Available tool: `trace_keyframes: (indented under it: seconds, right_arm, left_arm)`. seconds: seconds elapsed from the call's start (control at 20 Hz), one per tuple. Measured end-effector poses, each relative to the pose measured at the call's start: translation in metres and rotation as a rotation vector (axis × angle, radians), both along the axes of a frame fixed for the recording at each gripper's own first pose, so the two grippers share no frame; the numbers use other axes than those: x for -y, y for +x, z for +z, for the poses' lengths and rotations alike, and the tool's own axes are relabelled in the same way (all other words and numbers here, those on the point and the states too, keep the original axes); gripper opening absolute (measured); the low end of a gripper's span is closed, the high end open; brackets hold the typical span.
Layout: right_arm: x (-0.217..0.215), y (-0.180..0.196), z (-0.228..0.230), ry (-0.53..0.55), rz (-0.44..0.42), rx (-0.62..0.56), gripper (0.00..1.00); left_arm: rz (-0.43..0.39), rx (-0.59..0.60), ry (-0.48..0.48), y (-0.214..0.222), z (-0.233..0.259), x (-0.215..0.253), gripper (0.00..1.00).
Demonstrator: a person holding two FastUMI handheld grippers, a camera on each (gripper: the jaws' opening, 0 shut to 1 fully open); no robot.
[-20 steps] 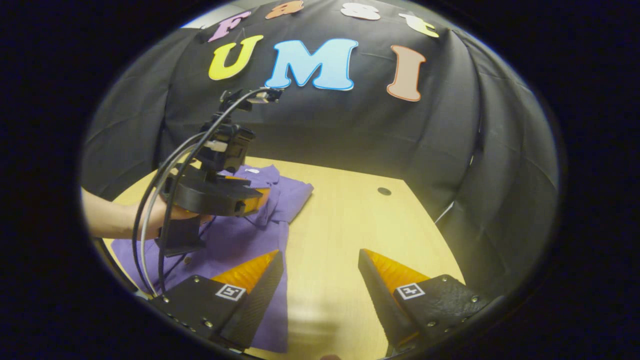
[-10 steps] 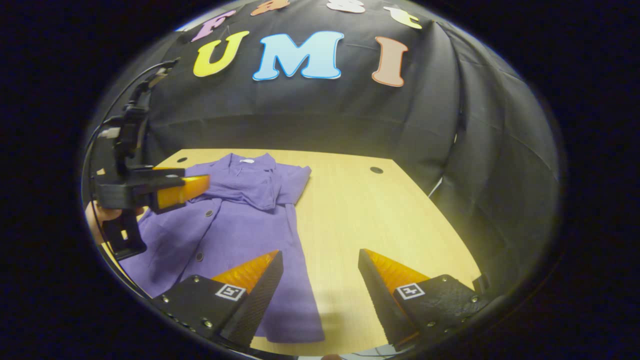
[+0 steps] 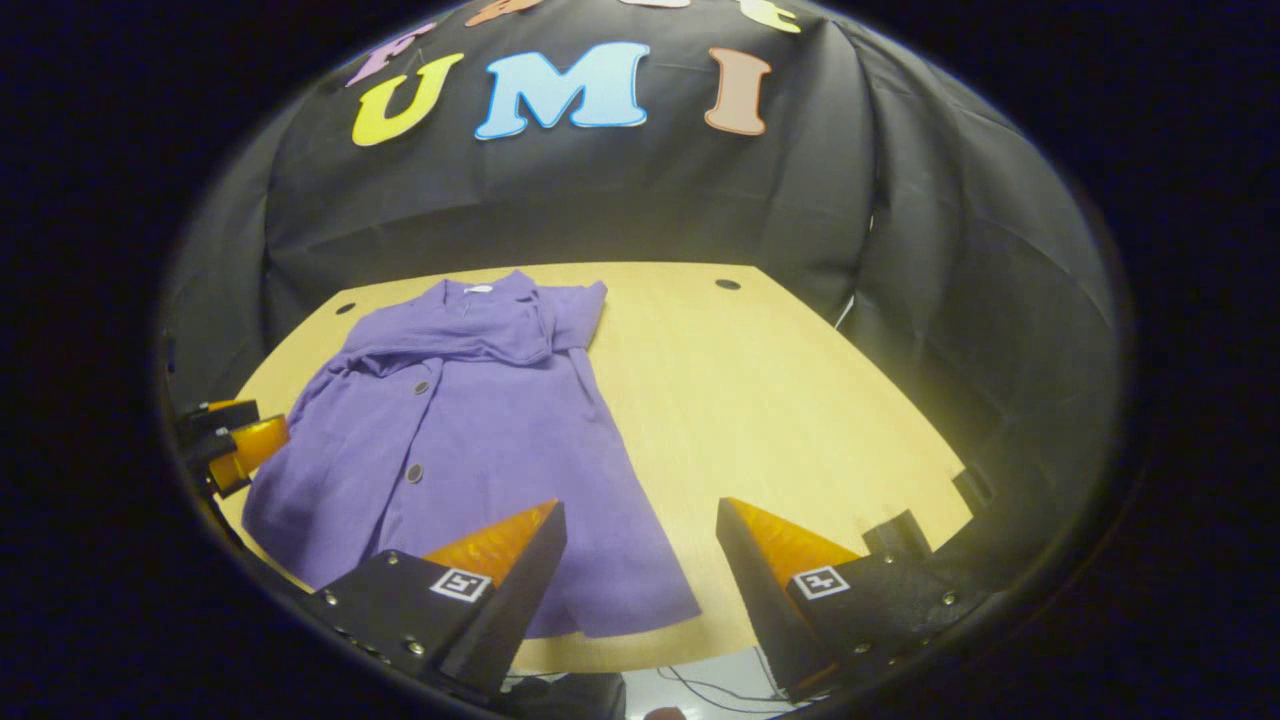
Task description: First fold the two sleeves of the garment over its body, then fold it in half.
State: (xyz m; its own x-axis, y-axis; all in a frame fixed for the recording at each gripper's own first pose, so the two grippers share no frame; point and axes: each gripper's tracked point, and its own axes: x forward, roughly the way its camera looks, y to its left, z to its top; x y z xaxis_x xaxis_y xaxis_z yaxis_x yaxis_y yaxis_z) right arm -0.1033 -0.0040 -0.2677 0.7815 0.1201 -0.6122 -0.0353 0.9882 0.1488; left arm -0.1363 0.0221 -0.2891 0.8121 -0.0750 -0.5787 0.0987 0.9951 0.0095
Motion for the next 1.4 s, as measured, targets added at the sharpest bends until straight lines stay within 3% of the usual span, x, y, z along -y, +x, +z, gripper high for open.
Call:
trace_keyframes:
  seconds: [0.35, 0.6, 0.85, 0.9, 1.2, 1.4]
  right_arm:
    - [0.003, -0.018, -0.031, 0.082, -0.014, -0.091, 0.94]
    - [0.006, -0.025, -0.044, 0.1, 0.01, -0.131, 0.95]
    - [0.005, -0.028, -0.054, 0.108, 0.017, -0.153, 0.95]
    - [0.004, -0.027, -0.056, 0.113, 0.021, -0.156, 0.96]
    - [-0.007, -0.029, -0.069, 0.112, 0.055, -0.196, 0.96]
    - [-0.011, -0.028, -0.072, 0.048, 0.079, -0.188, 0.95]
  left_arm:
    - [0.033, -0.077, 0.022, -0.083, -0.032, -0.054, 0.99]
    - [0.067, -0.122, 0.0, -0.113, -0.045, -0.072, 0.99]
    - [0.138, -0.178, -0.045, -0.13, -0.065, -0.085, 0.97]
    - [0.146, -0.183, -0.051, -0.131, -0.067, -0.086, 1.0]
    - [0.125, -0.177, -0.04, -0.128, -0.067, -0.07, 0.94]
    - [0.127, -0.185, -0.038, -0.129, -0.067, -0.056, 0.92]
